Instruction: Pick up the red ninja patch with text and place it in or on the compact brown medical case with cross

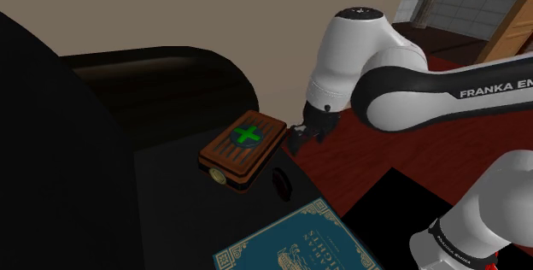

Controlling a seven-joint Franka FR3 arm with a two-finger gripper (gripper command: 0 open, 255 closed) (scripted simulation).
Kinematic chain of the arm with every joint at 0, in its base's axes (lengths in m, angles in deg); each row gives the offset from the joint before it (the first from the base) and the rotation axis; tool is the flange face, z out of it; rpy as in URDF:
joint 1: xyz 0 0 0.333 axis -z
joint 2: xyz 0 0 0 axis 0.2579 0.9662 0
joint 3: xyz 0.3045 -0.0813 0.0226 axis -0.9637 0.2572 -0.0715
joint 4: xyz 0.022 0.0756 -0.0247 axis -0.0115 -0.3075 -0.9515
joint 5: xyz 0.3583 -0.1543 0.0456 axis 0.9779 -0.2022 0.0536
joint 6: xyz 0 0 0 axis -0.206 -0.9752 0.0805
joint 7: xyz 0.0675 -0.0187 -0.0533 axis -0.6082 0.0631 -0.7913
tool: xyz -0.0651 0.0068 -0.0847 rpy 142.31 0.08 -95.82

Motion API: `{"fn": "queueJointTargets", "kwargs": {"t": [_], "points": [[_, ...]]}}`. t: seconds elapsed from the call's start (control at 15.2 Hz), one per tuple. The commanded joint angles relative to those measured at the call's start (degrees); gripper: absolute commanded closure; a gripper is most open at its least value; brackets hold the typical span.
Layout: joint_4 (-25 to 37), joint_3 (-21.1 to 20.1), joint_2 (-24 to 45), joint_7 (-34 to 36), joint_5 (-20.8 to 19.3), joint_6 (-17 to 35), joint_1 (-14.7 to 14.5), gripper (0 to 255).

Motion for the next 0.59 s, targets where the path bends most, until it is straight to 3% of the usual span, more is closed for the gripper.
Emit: {"fn": "queueJointTargets", "kwargs": {"t": [0.0,0.26,0.53], "points": [[1.03,-2.9,3.67,3.91,-1.12,2.32,0.83,0],[4.89,-9.23,13.14,13.54,-6.59,6.28,3.29,0],[4.53,-10.47,16.39,16.16,-9.2,9.1,3.98,0]]}}
